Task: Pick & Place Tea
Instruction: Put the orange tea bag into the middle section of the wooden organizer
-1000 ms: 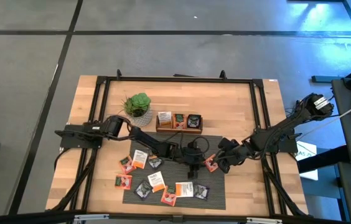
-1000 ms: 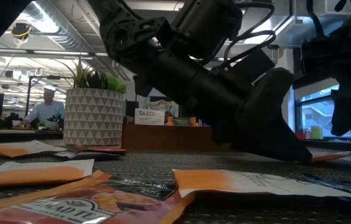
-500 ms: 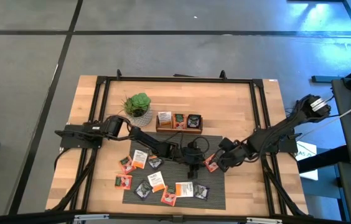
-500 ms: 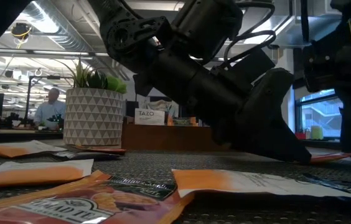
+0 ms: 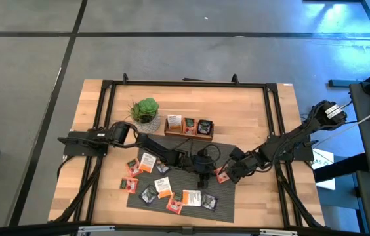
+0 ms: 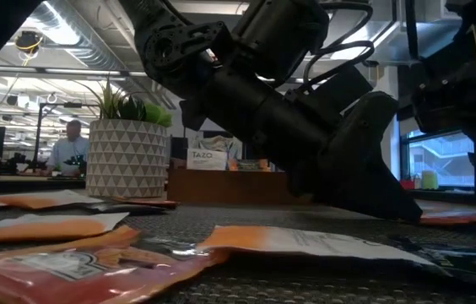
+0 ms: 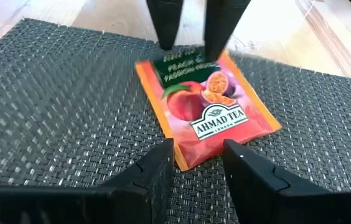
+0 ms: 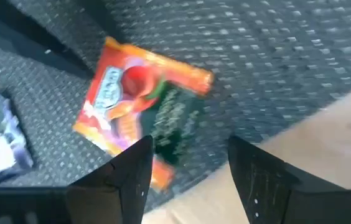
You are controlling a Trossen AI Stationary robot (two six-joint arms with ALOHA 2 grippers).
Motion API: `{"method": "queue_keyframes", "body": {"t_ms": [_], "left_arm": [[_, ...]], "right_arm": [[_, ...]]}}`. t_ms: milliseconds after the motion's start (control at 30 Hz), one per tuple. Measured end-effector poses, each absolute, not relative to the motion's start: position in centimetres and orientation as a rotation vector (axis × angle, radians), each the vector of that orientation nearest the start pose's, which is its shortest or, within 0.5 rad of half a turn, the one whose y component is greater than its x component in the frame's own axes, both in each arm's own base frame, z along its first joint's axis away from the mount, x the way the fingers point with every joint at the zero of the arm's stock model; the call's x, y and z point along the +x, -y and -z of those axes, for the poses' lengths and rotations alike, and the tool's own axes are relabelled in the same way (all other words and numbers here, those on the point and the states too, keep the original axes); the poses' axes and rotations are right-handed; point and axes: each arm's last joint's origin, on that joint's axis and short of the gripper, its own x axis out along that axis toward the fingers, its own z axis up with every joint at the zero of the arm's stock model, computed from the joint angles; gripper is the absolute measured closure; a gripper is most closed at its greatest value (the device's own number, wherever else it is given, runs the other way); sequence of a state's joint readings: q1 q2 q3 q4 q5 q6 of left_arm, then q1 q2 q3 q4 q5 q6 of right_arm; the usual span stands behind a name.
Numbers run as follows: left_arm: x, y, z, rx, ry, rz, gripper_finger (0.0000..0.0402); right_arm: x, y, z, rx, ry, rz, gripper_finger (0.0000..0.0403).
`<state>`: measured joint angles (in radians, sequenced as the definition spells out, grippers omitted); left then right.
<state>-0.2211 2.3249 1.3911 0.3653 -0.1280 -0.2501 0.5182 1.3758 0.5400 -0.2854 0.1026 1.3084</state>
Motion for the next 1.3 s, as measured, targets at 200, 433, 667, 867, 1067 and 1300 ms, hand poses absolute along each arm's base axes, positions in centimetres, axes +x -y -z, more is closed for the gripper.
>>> {"method": "queue_keyframes", "body": {"t_ms": [200,433,667,867,1067,1300], "left_arm": [[46.5,10.1,-8.2,-0.145,-0.568,0.02,0.0265],[46.5,10.1,-8.2,-0.146,-0.568,0.019,0.0265],[46.5,10.1,-8.2,-0.16,-0.568,0.015,0.0265],[46.5,10.1,-8.2,-0.161,-0.568,0.015,0.0265],[46.5,10.1,-8.2,-0.161,-0.568,0.015,0.0265],[46.5,10.1,-8.2,-0.161,-0.568,0.014,0.0265]], "right_arm": [[19.2,-10.6,-13.4,0.844,-1.12,0.378,0.0194],[19.6,-10.9,-13.6,0.895,-1.091,0.344,0.0194],[19.6,-10.9,-13.7,0.922,-1.084,0.355,0.02],[19.3,-10.8,-13.1,0.93,-1.085,0.362,0.0251],[18.9,-10.6,-12.4,0.959,-1.07,0.326,0.0311],[18.8,-10.5,-12.3,0.95,-1.083,0.329,0.0361]]}}
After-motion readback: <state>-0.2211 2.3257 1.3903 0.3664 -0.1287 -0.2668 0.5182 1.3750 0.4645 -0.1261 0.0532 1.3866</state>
